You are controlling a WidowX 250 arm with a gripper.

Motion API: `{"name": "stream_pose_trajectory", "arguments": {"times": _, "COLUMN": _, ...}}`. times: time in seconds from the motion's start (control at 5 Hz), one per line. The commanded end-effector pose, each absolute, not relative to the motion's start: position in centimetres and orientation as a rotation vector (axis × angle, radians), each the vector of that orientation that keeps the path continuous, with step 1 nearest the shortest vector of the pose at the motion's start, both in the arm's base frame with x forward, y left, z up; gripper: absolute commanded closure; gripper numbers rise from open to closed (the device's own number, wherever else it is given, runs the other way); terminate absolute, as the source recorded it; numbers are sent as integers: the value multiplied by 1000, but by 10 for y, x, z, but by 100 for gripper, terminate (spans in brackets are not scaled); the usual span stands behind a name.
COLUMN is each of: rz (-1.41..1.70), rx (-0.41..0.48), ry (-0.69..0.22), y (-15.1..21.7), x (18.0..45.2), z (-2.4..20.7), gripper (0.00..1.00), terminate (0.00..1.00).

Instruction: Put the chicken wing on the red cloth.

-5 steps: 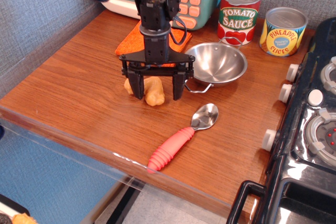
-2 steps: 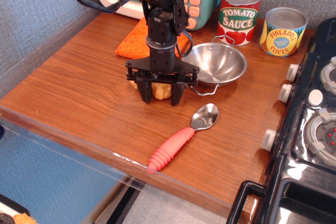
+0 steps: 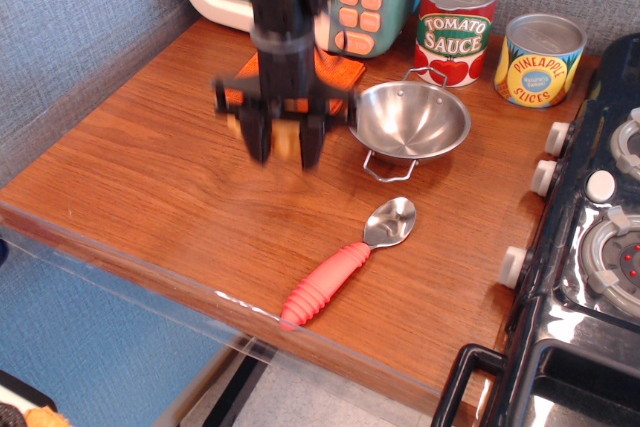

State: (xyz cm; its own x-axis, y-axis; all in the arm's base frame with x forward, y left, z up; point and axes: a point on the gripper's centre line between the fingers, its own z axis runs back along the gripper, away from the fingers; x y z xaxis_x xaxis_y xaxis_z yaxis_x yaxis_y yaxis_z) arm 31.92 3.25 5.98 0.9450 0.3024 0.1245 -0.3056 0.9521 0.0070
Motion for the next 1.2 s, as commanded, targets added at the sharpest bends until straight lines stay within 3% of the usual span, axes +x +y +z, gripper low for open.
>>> {"name": "stream_pose_trajectory", "arguments": {"times": 0.0, "rz": 325, "rx": -7, "ry": -204, "y": 52, "x": 352, "z": 106, "gripper": 100, "terminate": 0}}
{"name": "stream_pose_trajectory", "arguments": {"times": 0.2, "rz": 345, "rx": 9, "ry": -183, "y": 67, "x": 384, "z": 94, "gripper": 100, "terminate": 0}}
{"name": "stream_pose_trajectory", "arguments": {"times": 0.8, "rz": 404, "rx": 35, "ry": -129, "y": 87, "x": 429, "z": 55, "gripper": 100, "terminate": 0}}
{"name": "stream_pose_trajectory", "arguments": {"times": 1.0, "rz": 399, "rx": 49, "ry": -109, "y": 88, "x": 430, "z": 52, "gripper": 0, "terminate": 0}}
